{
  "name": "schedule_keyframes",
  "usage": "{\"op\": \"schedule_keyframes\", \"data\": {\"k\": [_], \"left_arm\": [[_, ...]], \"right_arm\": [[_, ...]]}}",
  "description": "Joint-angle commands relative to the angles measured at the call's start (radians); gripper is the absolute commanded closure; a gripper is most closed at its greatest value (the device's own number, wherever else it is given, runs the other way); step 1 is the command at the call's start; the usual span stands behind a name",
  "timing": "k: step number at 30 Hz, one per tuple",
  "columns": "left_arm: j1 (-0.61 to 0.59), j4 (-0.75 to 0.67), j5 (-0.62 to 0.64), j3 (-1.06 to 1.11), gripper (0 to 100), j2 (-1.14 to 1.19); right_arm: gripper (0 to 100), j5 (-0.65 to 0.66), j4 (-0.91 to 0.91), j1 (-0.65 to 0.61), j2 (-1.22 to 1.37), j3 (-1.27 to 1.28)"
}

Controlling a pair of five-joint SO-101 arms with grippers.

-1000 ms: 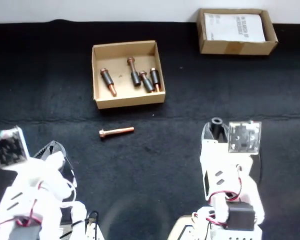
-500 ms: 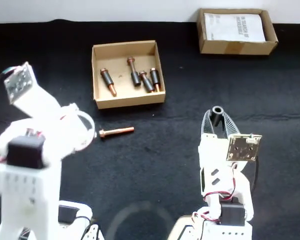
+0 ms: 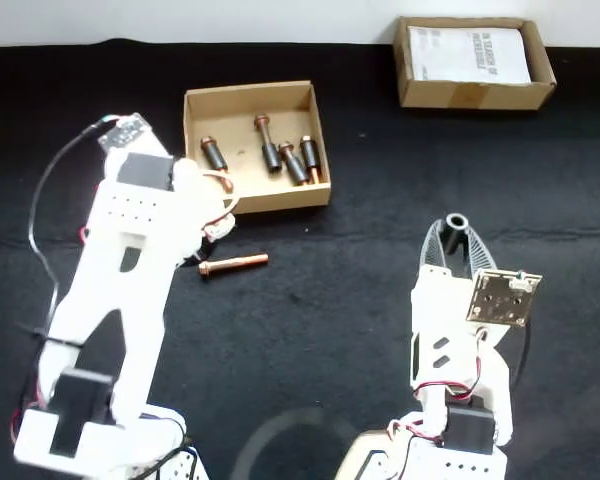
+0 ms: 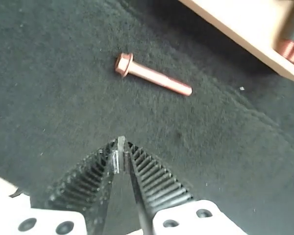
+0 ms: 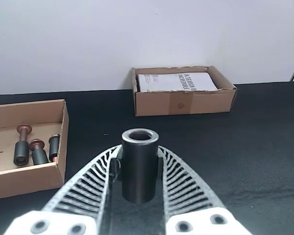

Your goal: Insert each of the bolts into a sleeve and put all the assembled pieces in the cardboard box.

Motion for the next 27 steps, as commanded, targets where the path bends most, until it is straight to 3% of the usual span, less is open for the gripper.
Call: {"op": "schedule_keyframes", "data": {"k": [1,11,15,23,27], "left_arm": [[0.01,-0.095,0.012,0.028,99,0.036],[0.019,-0.434,0.367,0.242,99,0.113],[0.016,-0.483,0.393,0.259,97,0.137],[0.015,-0.486,0.396,0.257,77,0.143],[0.013,-0.608,0.394,0.309,77,0.162]], "right_arm": [[99.1,0.002,-0.004,0.03,-0.012,-0.004],[99.1,0.034,0.15,0.036,-0.018,-0.015],[99.1,0.094,0.148,0.036,-0.016,-0.022],[99.1,0.094,0.157,0.035,-0.01,-0.062],[99.1,0.094,0.183,0.028,-0.01,-0.064]]}}
